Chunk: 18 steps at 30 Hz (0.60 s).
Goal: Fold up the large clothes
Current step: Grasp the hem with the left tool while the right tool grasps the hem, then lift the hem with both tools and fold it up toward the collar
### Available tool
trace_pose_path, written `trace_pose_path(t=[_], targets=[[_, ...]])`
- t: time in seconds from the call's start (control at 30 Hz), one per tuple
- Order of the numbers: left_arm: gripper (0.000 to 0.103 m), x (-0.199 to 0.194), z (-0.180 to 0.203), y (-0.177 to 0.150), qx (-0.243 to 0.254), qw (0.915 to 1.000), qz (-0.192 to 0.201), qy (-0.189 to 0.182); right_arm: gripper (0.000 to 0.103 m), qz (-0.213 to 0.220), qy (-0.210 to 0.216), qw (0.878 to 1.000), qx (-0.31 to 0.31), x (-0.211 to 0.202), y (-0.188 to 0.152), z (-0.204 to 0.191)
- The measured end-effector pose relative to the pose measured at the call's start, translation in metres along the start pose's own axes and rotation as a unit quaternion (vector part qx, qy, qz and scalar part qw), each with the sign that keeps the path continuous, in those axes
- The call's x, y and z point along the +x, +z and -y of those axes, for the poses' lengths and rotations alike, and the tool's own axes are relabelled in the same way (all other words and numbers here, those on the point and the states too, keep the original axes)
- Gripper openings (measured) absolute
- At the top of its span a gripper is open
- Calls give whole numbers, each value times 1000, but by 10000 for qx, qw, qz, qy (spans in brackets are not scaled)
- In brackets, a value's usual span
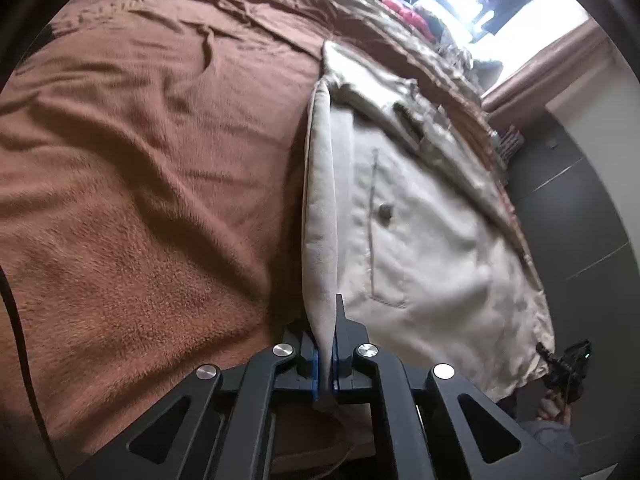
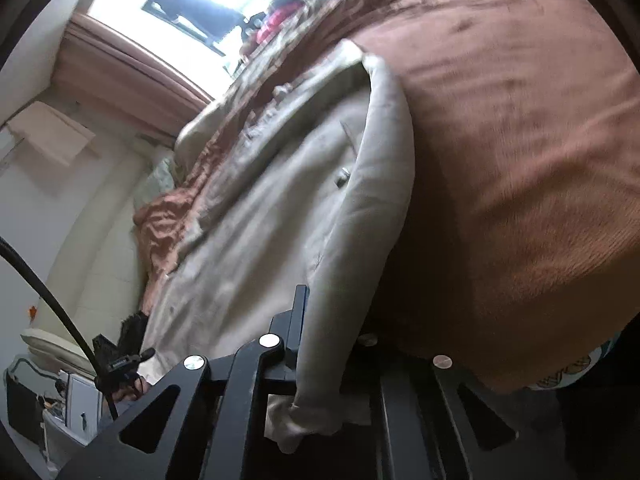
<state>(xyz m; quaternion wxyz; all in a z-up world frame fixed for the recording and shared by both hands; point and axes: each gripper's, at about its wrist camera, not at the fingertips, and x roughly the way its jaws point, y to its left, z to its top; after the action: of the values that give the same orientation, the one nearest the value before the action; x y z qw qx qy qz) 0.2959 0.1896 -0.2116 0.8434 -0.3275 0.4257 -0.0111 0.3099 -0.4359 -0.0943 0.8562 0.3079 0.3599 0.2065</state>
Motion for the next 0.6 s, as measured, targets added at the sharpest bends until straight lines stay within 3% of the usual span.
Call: trace_pose_path(t=[0.3, 0.6], targets=[[2, -64, 27, 17, 40, 9979, 575, -279, 4, 505, 394, 9971, -406, -73, 3, -57], [2, -147, 32, 19, -22, 9905, 1201, -676, 4, 812, 788, 9902, -823, -149, -29, -99]])
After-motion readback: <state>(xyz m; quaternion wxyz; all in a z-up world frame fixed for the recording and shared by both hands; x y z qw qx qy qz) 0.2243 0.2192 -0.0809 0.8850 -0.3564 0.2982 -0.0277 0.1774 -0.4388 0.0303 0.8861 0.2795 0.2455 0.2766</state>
